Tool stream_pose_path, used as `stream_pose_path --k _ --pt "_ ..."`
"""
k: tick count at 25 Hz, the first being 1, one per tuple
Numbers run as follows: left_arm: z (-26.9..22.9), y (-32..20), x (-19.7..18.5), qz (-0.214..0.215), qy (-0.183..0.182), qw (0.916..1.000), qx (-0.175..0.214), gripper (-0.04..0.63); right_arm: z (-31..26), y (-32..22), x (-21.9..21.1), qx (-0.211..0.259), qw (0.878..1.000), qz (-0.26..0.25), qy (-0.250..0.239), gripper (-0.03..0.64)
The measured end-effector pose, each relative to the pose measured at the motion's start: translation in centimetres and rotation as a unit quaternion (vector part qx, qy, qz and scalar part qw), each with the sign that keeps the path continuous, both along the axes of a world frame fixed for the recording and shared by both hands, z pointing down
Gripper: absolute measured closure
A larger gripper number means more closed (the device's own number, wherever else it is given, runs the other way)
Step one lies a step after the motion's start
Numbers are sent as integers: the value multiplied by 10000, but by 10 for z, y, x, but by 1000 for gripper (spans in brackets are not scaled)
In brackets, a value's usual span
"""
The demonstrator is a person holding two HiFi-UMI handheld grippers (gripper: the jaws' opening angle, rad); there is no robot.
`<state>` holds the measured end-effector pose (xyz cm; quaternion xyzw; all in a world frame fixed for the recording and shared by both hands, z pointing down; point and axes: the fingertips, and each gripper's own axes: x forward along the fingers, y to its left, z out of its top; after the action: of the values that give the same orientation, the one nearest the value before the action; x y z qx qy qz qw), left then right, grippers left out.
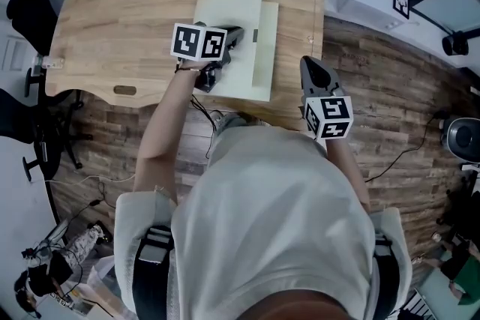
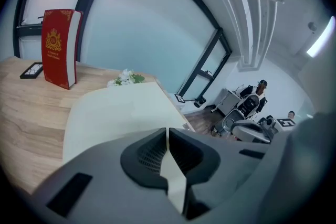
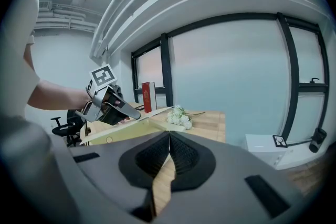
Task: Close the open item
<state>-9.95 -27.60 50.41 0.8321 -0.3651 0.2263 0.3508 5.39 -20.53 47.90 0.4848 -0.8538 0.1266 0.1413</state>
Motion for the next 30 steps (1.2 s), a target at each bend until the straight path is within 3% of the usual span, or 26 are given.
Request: stream_pose_path --k 17,30 --pt "50 7 19 173 -484 9980 -369 566 8 -4 13 -114 9999 98 -1 598" --pt "72 9 28 192 -516 9967 -603 566 11 -4 14 -159 9998 104 23 598"
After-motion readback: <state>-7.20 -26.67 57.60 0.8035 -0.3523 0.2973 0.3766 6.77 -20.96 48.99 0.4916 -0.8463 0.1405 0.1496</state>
